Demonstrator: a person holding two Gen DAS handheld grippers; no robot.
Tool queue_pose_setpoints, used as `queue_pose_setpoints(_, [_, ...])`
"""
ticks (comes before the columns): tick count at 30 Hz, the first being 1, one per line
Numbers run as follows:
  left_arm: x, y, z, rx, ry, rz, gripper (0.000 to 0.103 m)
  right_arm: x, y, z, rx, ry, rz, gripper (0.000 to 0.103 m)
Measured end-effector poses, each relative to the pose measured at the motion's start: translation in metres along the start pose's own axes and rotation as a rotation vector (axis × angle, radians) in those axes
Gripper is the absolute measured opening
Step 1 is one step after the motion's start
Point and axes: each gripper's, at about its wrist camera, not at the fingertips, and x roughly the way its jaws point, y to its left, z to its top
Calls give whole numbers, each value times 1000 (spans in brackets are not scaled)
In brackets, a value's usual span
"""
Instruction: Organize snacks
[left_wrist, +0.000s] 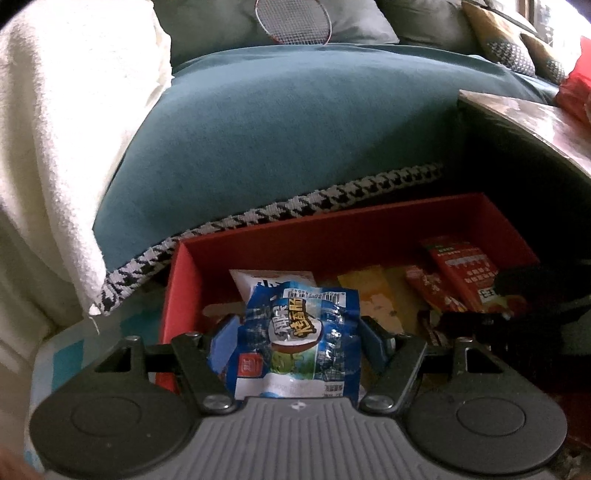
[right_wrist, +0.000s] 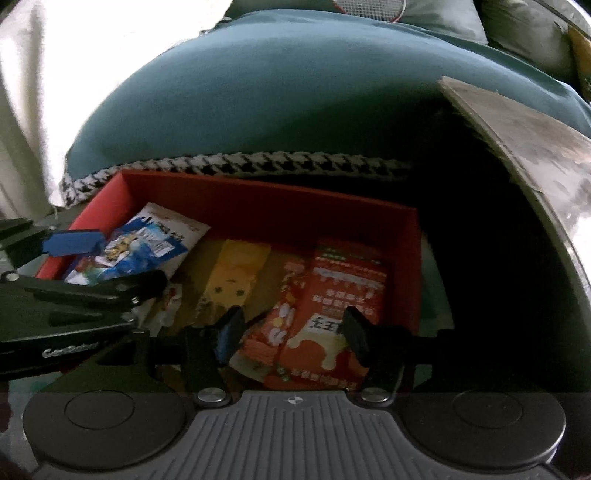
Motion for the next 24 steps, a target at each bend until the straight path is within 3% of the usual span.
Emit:
queue_pose_setpoints(2, [-2,2,0,-2,5,-2,67,-2,2,-1,-5,6,10,73])
queue_pose_setpoints(17, [-52,1,-6,3,-48,-2,71,-56,19,-31,-16,16,112,76])
queue_pose_setpoints(24, [-83,-23,-26,59,-29,-145,71,-113,6,-71,55,-30,105,83])
